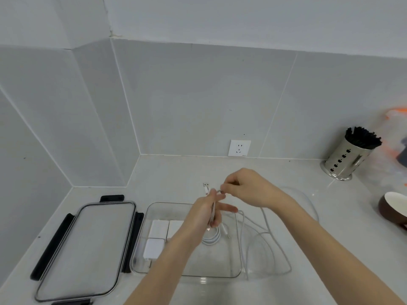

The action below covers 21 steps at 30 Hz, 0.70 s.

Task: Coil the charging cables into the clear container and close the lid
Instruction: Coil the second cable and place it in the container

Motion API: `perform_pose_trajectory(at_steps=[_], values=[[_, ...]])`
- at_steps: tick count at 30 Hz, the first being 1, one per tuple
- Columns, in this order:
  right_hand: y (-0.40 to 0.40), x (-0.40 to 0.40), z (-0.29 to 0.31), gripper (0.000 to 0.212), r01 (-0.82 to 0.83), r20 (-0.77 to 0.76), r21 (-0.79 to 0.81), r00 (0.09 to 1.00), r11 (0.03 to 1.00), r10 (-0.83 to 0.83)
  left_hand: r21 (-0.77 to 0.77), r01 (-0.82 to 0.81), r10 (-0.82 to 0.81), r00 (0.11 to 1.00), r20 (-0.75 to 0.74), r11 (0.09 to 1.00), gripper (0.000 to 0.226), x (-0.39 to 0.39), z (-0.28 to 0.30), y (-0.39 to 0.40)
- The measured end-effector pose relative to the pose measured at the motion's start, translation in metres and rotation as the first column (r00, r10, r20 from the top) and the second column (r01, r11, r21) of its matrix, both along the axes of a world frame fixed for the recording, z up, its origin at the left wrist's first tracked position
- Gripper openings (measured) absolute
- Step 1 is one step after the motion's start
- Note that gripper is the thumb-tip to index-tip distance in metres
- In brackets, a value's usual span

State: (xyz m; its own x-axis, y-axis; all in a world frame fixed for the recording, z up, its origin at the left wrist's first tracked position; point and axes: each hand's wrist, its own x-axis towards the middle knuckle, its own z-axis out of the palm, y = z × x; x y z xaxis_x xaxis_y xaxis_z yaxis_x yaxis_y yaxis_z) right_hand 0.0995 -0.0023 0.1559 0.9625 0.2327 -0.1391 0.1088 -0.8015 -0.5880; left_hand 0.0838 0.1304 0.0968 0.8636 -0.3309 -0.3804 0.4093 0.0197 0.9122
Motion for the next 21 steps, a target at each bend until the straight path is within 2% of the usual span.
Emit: perform_pose_trajectory(at_steps=[4,7,10,13,17,18,20,21], values=[[0.021,-0.029,-0.002,0.025,0.050,0.086,0.130,0.994,0.990,-0.061,-0.041,-0.072,0.075,0.995,0.062,0.997,0.050,0.007,0.006,-0.004],[0.035,-0.050,-0.018,0.024,0.096,0.136,0.319,0.980,0.943,-0.145,-0.244,-0.111,0.106,0.994,-0.033,0.963,0.040,0.016,0.008,-0.001],[0.040,-0.066,-0.041,0.027,0.064,0.108,0.405,0.987,0.912,-0.117,-0.392,-0.120,0.093,0.992,-0.087,0.912,0.046,0.022,0.018,0.008],[0.033,-0.072,-0.060,0.033,0.002,-0.048,0.462,0.999,0.887,0.023,-0.461,-0.116,0.089,0.993,-0.081,0.880,0.047,0.026,0.029,0.016],[0.015,-0.065,-0.072,0.046,0.025,-0.314,0.548,0.933,0.836,0.178,-0.664,-0.134,0.036,0.987,-0.159,0.736,0.048,0.024,0.048,0.030],[0.009,-0.060,-0.072,0.047,0.055,-0.364,0.545,0.915,0.837,0.177,-0.736,-0.076,-0.055,0.987,-0.152,0.673,0.049,0.022,0.054,0.035],[-0.004,-0.049,-0.071,0.047,0.146,-0.453,0.528,0.882,0.837,0.132,-0.830,0.119,-0.273,0.961,-0.041,0.544,0.050,0.018,0.062,0.044],[-0.011,-0.041,-0.069,0.047,0.212,-0.492,0.513,0.867,0.832,0.083,-0.790,0.177,-0.290,0.957,-0.001,0.587,0.051,0.015,0.065,0.045]])
